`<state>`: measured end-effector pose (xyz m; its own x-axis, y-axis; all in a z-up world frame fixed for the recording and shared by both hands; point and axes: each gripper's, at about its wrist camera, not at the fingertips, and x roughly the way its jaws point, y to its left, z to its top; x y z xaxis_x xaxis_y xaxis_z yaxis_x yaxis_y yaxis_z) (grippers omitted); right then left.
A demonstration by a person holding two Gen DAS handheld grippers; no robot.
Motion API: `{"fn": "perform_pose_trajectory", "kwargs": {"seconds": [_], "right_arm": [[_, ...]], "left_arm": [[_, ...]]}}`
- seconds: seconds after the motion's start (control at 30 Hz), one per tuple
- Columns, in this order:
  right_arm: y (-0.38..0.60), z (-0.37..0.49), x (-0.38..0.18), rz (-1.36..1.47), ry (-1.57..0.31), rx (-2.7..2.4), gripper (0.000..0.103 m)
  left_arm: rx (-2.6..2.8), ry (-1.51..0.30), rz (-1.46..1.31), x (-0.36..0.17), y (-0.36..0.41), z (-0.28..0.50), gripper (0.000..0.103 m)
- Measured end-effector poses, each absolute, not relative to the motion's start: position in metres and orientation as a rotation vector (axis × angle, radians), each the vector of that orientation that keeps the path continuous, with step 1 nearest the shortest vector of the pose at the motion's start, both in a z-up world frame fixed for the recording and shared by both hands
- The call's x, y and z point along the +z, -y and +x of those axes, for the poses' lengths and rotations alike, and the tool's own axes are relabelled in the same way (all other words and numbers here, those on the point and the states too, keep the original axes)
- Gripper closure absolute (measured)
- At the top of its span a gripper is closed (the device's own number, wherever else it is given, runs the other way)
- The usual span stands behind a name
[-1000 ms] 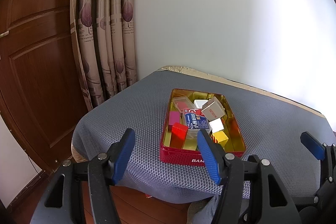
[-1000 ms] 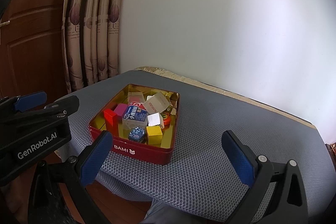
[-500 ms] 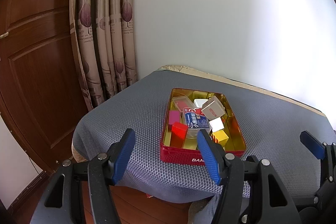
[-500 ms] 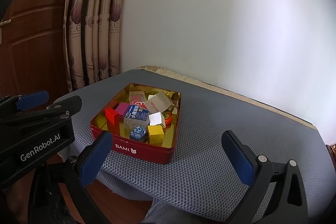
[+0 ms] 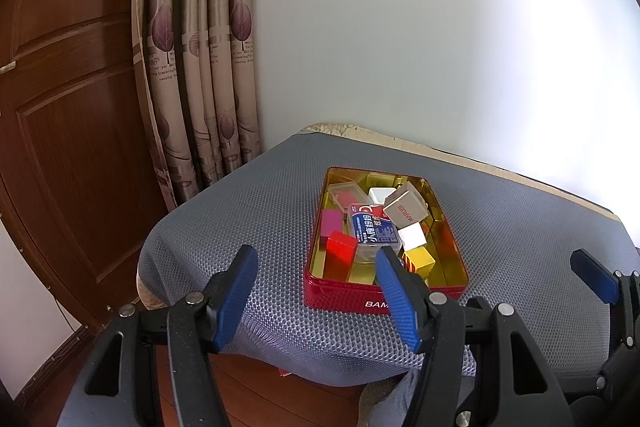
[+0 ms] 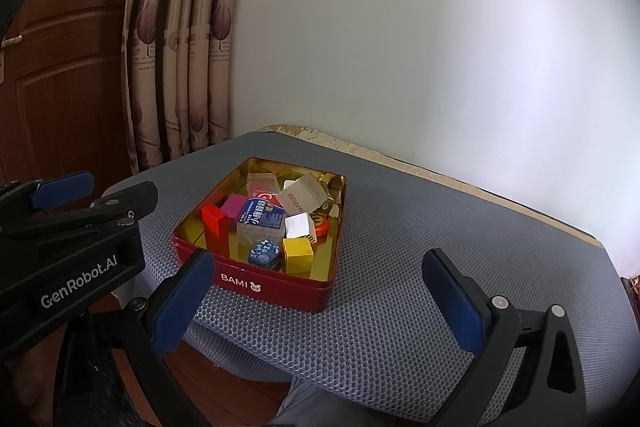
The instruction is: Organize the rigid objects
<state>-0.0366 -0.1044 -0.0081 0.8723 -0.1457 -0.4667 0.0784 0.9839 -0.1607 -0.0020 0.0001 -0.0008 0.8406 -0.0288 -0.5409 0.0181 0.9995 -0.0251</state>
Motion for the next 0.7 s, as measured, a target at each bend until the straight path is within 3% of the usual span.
{"fn": "perform_pose_trajectory", "kwargs": {"seconds": [0.7], "right_arm": [[0.1057, -0.0396, -0.0102, -0.146, -0.501, -0.104, 0.000]], "left_arm": [[-0.027, -0.579, -0.023, -0.0006, 0.0000, -0.0015, 0.040]]}}
